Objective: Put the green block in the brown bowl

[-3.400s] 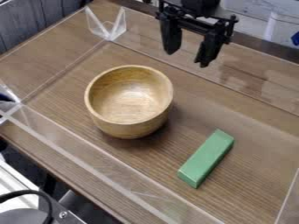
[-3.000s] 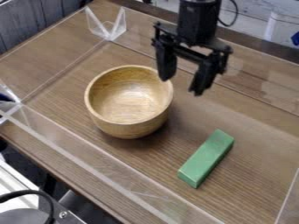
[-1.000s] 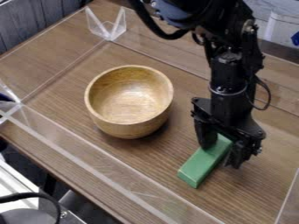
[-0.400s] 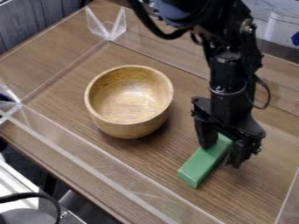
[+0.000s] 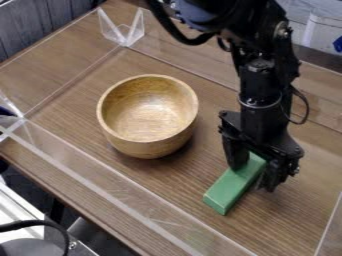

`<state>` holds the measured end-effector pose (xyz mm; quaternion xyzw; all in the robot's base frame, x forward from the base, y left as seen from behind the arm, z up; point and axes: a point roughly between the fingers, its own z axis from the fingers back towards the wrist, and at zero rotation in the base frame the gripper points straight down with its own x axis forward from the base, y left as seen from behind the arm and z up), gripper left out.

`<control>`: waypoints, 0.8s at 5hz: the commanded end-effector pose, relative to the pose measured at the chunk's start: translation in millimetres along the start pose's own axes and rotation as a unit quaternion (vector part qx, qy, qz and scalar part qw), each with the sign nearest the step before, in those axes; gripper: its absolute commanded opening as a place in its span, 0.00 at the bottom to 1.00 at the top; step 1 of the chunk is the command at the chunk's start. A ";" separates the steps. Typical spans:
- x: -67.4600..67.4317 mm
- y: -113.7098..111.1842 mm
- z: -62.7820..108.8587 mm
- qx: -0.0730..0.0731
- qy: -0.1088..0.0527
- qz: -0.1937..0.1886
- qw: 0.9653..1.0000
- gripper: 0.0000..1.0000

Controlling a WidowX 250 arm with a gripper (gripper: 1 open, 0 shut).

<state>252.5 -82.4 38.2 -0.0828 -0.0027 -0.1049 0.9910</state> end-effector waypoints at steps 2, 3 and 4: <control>4.1 2.7 8.1 -0.001 -0.018 0.000 1.000 1.00; 3.8 2.8 8.5 -0.001 -0.018 0.000 1.000 1.00; 4.3 4.3 6.1 -0.002 -0.018 0.003 1.000 0.00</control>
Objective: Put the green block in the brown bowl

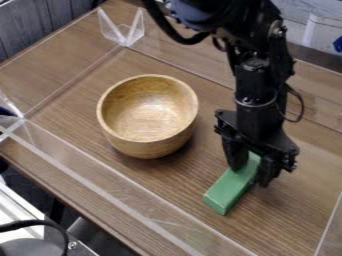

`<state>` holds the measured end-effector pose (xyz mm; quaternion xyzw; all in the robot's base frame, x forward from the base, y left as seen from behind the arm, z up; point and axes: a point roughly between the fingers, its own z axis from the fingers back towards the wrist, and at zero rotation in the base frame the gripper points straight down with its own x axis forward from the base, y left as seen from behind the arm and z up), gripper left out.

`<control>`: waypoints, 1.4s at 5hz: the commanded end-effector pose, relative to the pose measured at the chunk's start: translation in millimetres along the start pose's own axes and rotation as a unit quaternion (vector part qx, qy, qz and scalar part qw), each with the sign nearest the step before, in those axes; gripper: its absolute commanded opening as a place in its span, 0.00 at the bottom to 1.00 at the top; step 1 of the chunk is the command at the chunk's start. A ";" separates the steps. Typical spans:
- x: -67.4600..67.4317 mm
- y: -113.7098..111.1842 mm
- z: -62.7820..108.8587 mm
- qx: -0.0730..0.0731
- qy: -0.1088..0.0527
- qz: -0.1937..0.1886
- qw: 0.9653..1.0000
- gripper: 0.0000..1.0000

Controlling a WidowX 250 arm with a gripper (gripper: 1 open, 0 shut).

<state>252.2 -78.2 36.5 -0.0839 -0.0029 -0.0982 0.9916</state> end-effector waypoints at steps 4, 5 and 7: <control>7.6 2.3 54.7 0.007 -0.036 -0.006 0.999 0.00; 11.7 3.6 81.1 0.013 -0.044 -0.007 0.999 0.00; 7.5 0.7 62.6 0.004 -0.040 -0.015 0.999 1.00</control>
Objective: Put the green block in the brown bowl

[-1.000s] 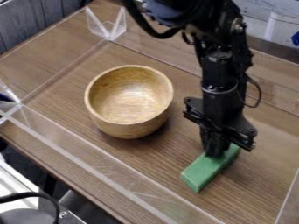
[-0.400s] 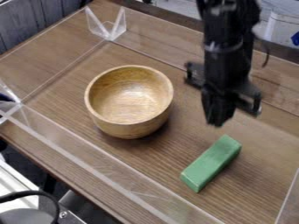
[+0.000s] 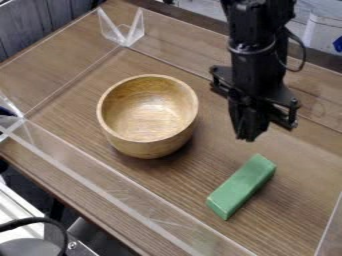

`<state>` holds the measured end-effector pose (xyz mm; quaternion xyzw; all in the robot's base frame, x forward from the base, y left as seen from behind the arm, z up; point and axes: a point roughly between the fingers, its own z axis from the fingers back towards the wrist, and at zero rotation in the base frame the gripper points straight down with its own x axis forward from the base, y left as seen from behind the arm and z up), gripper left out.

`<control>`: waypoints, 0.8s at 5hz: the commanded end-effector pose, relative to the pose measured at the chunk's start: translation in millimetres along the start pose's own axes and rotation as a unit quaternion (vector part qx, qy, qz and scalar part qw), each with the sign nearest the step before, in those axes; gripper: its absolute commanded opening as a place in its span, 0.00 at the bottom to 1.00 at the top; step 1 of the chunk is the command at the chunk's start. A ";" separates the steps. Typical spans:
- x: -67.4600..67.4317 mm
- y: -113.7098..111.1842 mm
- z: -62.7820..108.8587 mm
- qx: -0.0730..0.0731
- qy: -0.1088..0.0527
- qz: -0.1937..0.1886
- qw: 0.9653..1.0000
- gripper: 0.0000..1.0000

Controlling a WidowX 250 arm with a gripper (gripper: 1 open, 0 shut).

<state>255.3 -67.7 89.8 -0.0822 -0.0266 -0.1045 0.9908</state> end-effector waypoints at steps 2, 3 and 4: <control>4.4 -5.6 -2.1 -0.007 -0.014 -0.013 1.000 1.00; 2.8 -5.7 -13.2 -0.009 -0.008 -0.013 1.000 1.00; 0.9 -6.3 -23.4 -0.011 -0.003 -0.013 1.000 1.00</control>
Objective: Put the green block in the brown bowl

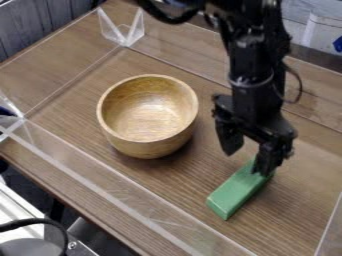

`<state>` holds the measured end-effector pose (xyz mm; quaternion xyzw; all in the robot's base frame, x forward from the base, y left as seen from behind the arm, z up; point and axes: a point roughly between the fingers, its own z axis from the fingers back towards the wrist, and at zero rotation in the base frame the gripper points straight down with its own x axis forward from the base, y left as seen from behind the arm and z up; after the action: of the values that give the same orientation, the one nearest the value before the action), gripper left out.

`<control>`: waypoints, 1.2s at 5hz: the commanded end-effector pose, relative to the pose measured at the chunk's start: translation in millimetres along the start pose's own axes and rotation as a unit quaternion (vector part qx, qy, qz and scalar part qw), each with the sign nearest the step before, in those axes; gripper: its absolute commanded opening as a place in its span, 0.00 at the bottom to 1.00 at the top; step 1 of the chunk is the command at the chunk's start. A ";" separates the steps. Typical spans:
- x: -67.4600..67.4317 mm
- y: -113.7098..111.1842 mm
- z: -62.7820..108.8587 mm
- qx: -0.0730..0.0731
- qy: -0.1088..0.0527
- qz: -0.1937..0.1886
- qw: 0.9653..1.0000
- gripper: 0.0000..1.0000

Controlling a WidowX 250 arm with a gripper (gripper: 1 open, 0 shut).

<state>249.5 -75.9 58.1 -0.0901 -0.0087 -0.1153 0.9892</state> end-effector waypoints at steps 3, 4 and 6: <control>2.3 0.1 -24.6 0.000 -0.004 -0.004 1.000 1.00; 3.3 1.3 -26.9 0.000 -0.004 -0.002 1.000 0.00; 3.2 1.5 -8.7 0.003 -0.009 -0.003 1.000 0.00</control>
<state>239.4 -76.2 31.9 -0.0862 0.0187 -0.1158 0.9893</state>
